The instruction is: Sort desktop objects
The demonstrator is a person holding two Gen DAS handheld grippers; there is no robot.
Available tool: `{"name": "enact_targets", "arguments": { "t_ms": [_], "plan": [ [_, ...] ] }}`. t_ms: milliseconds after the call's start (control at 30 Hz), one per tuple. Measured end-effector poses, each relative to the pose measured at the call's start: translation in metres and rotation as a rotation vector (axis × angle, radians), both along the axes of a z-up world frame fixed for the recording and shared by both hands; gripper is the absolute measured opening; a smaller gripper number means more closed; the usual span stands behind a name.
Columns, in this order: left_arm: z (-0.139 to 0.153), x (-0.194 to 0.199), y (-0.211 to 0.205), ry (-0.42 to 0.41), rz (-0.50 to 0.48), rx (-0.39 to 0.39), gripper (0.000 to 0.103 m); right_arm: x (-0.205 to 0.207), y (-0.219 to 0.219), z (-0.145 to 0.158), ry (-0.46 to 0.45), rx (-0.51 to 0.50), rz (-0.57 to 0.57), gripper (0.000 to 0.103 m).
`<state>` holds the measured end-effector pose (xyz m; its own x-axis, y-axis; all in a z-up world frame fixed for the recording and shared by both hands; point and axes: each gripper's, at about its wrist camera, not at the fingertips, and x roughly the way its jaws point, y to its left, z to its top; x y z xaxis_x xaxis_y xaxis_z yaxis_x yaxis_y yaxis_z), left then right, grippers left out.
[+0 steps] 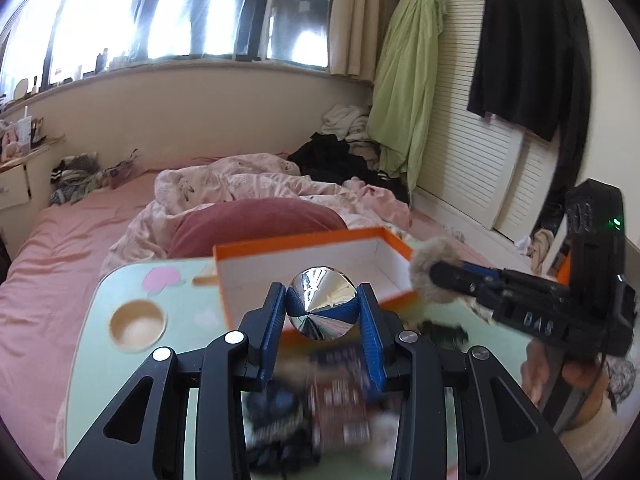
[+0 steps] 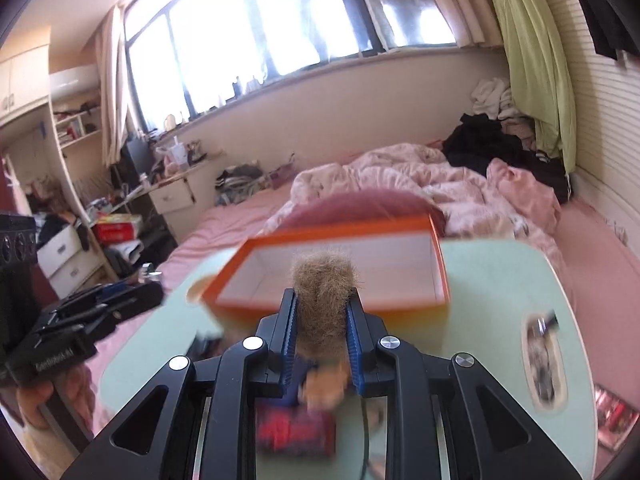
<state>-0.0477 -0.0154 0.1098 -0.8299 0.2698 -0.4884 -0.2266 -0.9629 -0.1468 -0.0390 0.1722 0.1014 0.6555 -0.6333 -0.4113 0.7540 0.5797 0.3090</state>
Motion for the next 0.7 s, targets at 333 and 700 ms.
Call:
{"name": "enact_targets", "arguments": {
  "t_ms": [333,700],
  "plan": [
    [-0.019,-0.026,-0.007,-0.059,0.091,0.116,0.065,-0.013,-0.007,-0.001,-0.068,0.071,-0.018,0.070],
    [-0.074,0.089,0.018,-0.105,0.052,-0.009,0.081,-0.020,0.095,-0.084,0.182,0.136,-0.039,0.076]
  ]
}}
